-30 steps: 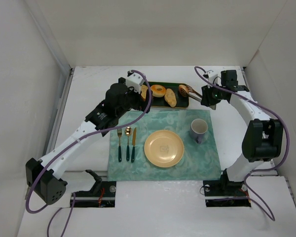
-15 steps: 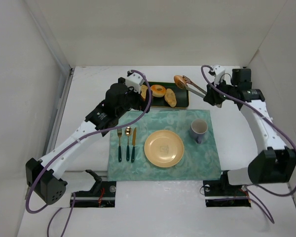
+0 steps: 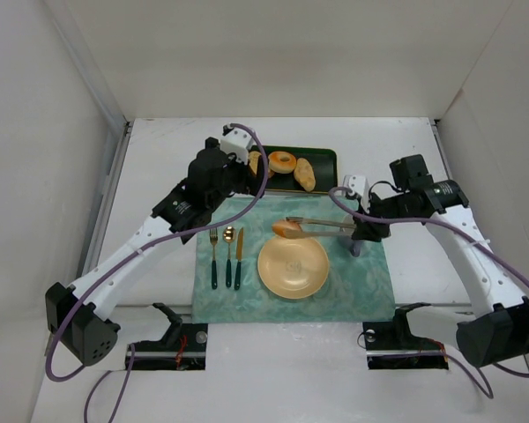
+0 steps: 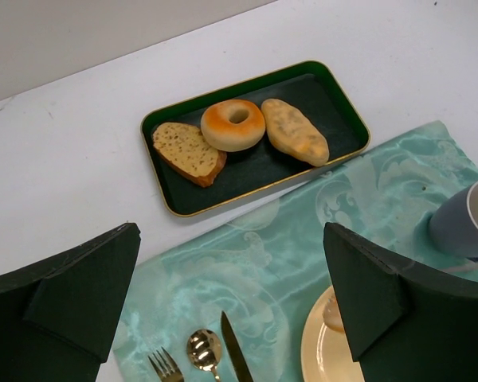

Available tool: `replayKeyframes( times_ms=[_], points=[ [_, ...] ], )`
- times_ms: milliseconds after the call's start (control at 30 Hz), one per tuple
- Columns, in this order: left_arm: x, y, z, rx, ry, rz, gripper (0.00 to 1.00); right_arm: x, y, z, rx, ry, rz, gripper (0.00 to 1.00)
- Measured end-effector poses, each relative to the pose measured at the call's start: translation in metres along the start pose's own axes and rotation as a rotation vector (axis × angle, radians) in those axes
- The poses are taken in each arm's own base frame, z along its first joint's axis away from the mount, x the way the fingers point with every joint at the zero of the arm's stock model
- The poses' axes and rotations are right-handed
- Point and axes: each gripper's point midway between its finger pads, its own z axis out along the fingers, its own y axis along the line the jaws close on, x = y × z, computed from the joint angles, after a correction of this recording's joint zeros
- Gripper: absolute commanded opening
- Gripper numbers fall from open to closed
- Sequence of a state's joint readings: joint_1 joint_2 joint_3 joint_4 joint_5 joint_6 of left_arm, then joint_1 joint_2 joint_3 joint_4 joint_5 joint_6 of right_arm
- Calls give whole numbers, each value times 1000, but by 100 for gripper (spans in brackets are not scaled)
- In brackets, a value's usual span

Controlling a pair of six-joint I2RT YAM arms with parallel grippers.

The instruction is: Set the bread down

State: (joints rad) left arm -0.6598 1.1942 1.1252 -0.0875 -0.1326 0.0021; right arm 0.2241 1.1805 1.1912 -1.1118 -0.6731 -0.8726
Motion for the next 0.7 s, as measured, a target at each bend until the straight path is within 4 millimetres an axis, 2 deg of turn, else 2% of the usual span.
replayKeyframes(
  times_ms=[200,300,367,567,667,700],
  points=[
    [-3,6,-2,-30,-9,-1,100,20,12,0,-74,79,-64,33],
    [-3,7,-2,-38,-11,-2,100,31,13,3,-100,129,-79,33],
    [-3,8,-2,-41,-11,-2,100,38,13,7,-112,158,-90,37],
    [-3,10,-2,-53,-12,-2,100,54,10,13,-113,220,-87,37],
    [-3,10,-2,-55,-12,-2,100,59,7,15,-105,238,-81,44],
    [-3,10,-2,-55,-12,-2,100,60,7,15,-105,242,-78,51]
  ],
)
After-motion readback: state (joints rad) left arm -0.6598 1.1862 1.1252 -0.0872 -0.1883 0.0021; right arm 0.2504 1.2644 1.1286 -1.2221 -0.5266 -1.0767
